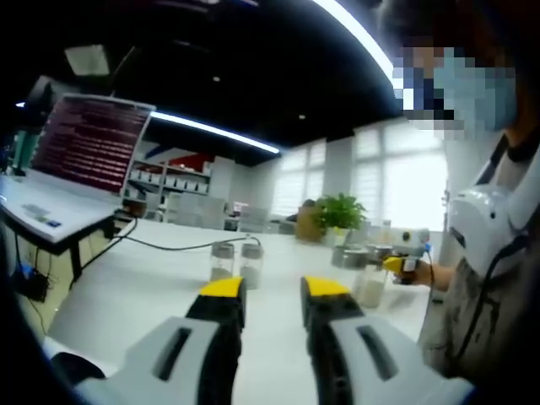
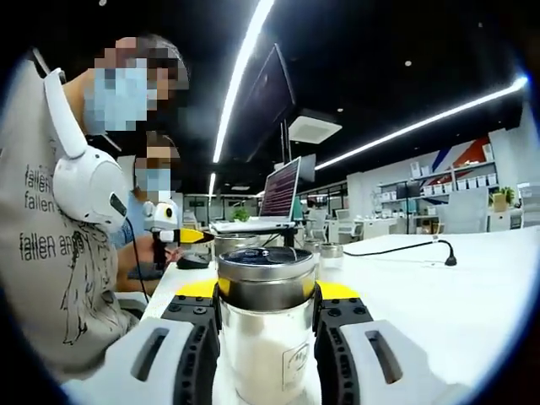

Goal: Rotate the seasoning bottle until the label or dispensing opening points toward the visible target arrow and the bottle remains upright within the marked orientation range

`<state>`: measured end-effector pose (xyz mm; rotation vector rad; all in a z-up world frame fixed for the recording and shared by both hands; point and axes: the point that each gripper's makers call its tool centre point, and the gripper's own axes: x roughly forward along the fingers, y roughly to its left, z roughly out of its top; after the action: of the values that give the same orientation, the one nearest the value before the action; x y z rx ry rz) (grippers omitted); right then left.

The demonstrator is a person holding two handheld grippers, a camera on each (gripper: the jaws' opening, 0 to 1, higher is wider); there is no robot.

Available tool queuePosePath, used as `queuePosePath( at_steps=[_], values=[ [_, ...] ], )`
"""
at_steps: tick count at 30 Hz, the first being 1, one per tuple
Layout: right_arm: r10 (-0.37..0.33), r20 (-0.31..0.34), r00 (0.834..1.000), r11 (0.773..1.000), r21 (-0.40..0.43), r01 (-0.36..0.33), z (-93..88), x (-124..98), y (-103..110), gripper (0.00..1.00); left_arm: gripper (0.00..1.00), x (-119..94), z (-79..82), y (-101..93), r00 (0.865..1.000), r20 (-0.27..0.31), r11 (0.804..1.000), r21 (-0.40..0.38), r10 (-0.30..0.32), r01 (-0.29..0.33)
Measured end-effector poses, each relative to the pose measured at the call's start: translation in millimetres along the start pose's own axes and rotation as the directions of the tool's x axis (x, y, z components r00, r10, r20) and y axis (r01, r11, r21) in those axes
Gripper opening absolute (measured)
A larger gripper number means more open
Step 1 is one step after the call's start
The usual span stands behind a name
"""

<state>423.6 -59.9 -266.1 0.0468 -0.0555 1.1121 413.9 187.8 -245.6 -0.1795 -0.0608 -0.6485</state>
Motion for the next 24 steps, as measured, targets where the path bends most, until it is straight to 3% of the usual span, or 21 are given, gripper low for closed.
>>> queuePosePath(
  at_steps=[5,13,24],
  values=[
    [-0.106,0.003,0.994,0.994,-0.012,0.106,0.8,0.2,-3.6,0.41,0.27,0.7,1.0,0.6,1.0,-0.003,1.0,0.002,0.0,0.0],
    [-0.177,-0.001,0.984,0.984,-0.019,0.177,1.0,0.2,-2.7,0.41,0.27,6.2,5.1,-1.4,1.0,-0.002,1.0,0.022,-0.016,0.016],
    [-0.339,-0.011,0.941,0.94,-0.031,0.338,0.7,0.0,-7.5,0.41,0.27,5.1,-1.2,-0.8,1.0,-0.009,1.0,0.009,-0.013,0.013]
  ],
)
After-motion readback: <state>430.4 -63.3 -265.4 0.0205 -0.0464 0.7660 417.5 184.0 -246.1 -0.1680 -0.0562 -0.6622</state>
